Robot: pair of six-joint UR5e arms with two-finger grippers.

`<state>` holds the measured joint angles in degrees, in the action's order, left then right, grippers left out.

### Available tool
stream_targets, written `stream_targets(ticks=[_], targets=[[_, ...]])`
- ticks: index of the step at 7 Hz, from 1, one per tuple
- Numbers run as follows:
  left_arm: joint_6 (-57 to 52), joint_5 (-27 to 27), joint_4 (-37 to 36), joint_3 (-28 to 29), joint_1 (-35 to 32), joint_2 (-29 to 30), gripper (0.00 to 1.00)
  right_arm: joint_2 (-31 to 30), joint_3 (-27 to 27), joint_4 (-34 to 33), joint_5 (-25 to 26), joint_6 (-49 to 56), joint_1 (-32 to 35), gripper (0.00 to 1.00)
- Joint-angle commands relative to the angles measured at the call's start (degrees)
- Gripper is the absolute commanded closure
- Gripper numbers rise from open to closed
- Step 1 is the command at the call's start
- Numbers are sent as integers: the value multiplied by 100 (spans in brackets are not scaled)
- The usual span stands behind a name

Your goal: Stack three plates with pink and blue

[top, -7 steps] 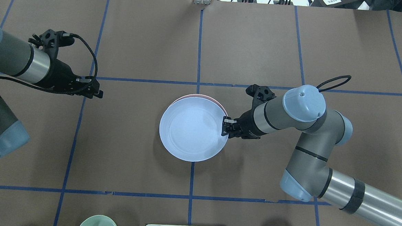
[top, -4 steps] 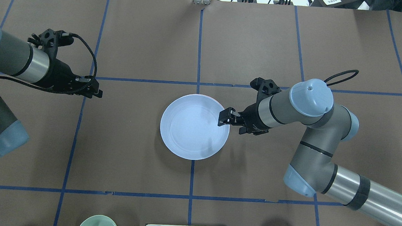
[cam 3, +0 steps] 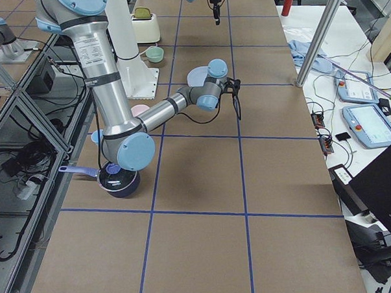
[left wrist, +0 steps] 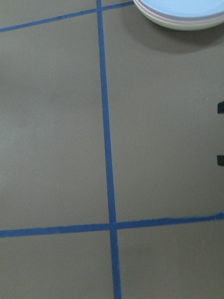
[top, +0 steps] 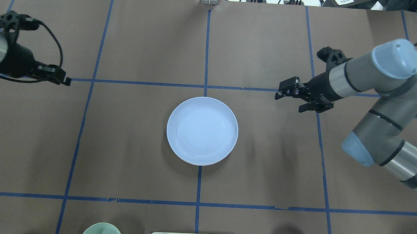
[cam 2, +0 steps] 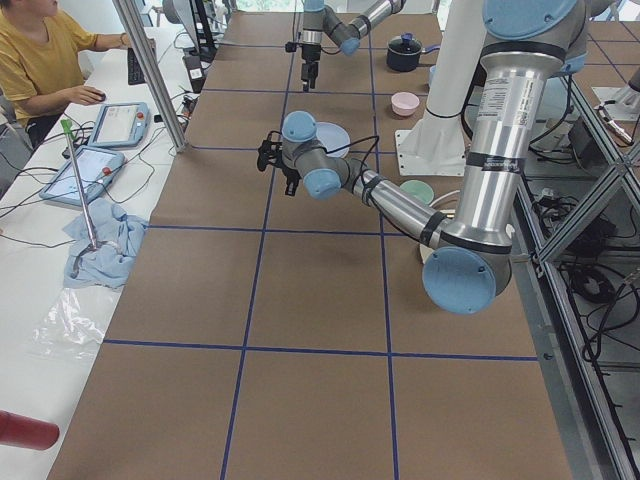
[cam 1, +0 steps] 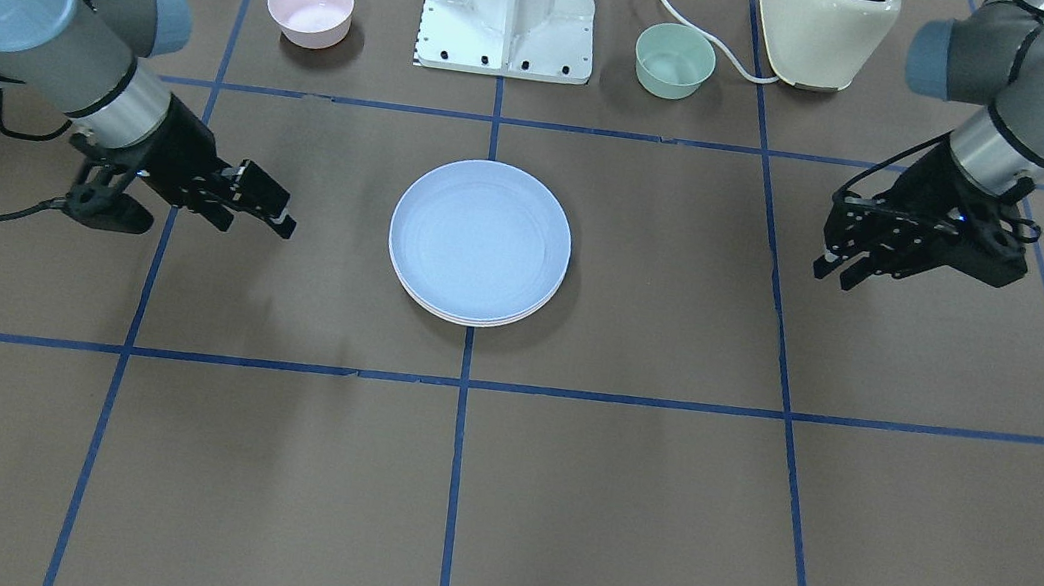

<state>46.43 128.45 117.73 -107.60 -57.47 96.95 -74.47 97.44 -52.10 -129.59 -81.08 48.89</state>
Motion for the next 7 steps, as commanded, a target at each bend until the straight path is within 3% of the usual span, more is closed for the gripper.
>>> stream_targets(ticks=[1,3,5,7], targets=[[-1987,170,-231,290,-1051,-404,59,-540,-15,-473,-531,1525,890,0],[-3739,426,-645,1009,-2176,-370,59,-883,-23,-1368,-568,3527,1637,0],[-4474,470,-647,1660,-2820,-318,59,-1182,-67,-2641,-568,6055,2585,0],[-4713,470,-664,2093,-3190,-300,27,-1271,-94,-3803,-559,7740,3360,0]])
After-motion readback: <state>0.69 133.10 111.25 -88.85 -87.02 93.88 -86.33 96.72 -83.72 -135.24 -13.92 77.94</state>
